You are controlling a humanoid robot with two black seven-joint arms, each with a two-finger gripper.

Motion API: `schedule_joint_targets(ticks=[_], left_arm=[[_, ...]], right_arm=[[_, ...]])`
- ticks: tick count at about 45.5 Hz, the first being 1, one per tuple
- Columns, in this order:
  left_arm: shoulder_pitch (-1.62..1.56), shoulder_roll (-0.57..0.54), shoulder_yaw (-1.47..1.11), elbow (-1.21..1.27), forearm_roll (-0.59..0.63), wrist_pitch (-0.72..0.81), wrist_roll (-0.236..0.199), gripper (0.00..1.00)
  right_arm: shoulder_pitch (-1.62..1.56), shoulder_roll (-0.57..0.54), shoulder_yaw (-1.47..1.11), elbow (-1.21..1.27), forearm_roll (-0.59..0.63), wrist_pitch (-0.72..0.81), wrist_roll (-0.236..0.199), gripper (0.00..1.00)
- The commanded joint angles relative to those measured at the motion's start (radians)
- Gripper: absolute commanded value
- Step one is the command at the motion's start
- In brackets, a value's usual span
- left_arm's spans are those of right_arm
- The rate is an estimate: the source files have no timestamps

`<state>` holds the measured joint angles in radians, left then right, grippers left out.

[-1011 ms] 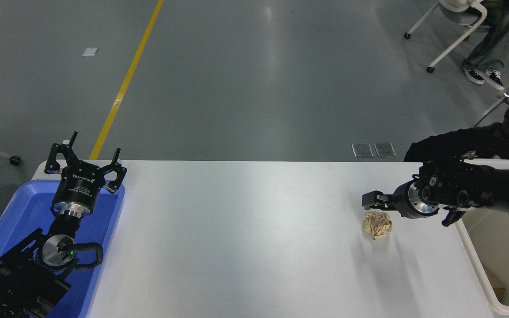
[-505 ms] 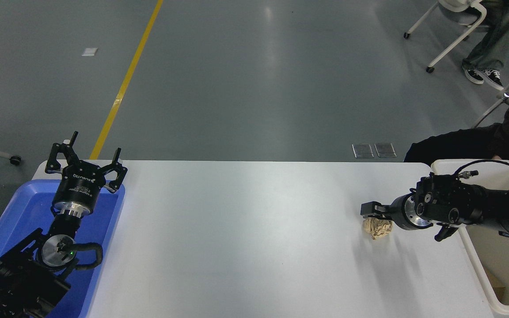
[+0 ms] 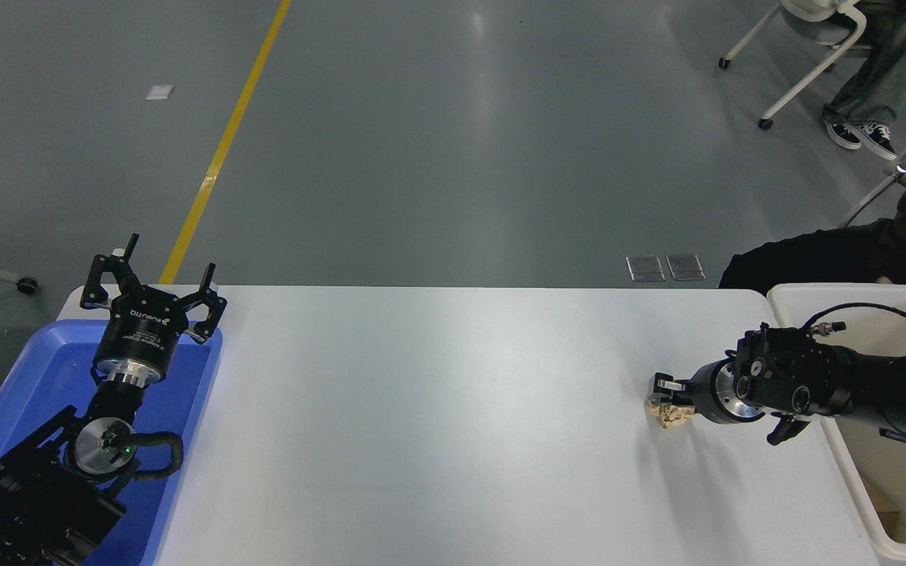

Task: Pick up paper ball place in dustbin

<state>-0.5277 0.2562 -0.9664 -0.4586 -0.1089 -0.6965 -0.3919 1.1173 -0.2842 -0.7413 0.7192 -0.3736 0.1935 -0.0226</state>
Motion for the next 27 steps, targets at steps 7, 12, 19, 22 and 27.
schedule_joint_targets(ticks=[7, 12, 19, 22, 27], left_arm=[[0.0, 0.0, 0.0, 0.0, 0.0, 0.0, 0.001, 1.0], [0.0, 0.0, 0.0, 0.0, 0.0, 0.0, 0.001, 1.0], [0.002, 0.002, 0.0, 0.0, 0.0, 0.0, 0.001, 1.0], [0.002, 0.002, 0.0, 0.0, 0.0, 0.0, 0.001, 1.0], [0.003, 0.002, -0.002, 0.0, 0.0, 0.0, 0.001, 1.0]], right_arm=[[0.29, -0.142, -0.144, 0.235, 0.002, 0.053, 0.026, 0.0], [0.522, -0.234, -0.249, 0.408, 0.004, 0.104, 0.035, 0.0], [0.898, -0.28, -0.392, 0.649, 0.016, 0.207, 0.036, 0.0], [1.038, -0.28, -0.429, 0.719, 0.022, 0.251, 0.044, 0.0], [1.219, -0.268, -0.458, 0.792, 0.064, 0.345, 0.059, 0.0]])
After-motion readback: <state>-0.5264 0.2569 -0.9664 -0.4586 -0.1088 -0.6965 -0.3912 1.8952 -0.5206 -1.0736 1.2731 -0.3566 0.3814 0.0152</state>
